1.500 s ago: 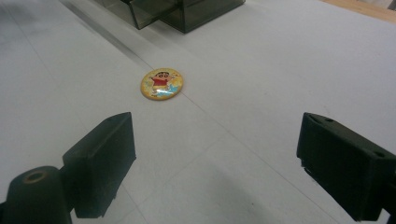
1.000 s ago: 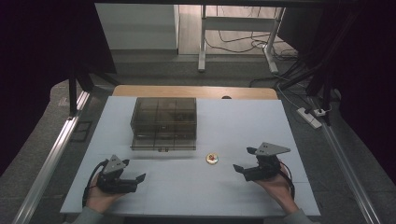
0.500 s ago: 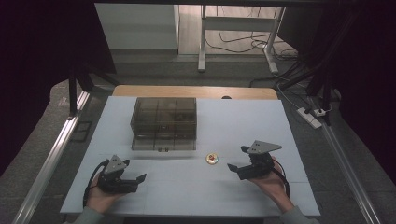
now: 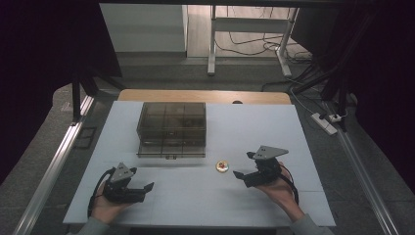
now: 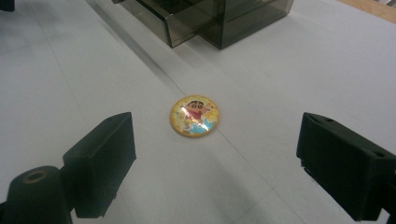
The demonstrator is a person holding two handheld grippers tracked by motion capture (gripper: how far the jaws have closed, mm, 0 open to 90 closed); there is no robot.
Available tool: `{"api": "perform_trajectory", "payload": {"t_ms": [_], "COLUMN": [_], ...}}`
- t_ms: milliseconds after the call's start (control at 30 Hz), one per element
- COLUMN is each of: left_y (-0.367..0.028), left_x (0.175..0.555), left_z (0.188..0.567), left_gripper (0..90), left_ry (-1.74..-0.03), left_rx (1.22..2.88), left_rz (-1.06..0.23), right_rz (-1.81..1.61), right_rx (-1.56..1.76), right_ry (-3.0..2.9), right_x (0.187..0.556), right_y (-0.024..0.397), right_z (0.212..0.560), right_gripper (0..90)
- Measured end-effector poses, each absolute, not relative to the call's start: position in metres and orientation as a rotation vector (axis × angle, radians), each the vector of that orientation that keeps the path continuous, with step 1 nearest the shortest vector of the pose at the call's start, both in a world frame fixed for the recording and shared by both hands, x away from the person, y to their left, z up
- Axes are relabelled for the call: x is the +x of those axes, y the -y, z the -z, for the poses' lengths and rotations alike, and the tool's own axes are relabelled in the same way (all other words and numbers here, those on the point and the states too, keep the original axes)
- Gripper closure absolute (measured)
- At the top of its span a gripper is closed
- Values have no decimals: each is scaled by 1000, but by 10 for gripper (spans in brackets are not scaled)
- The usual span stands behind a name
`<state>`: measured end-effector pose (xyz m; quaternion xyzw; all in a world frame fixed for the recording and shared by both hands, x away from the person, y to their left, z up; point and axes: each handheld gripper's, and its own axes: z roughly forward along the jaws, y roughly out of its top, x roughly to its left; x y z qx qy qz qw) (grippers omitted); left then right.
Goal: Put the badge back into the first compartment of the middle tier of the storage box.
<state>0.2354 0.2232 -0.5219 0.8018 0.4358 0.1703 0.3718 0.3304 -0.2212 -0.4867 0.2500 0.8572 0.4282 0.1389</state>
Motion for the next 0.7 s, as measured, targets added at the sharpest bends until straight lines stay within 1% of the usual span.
{"api": "perform_trajectory", "payload": {"t_ms": [700], "left_y": [-226], "left_x": [235], "left_z": [521], "left_gripper": [150], "left_ry": [-1120], "left_rx": [2046], "left_rz": [-437], "right_rz": [-1219], "right_rx": [676], "right_ry": [-2532], "right_x": [341], "right_y": [194], "right_z": [484], "right_gripper": [115]}}
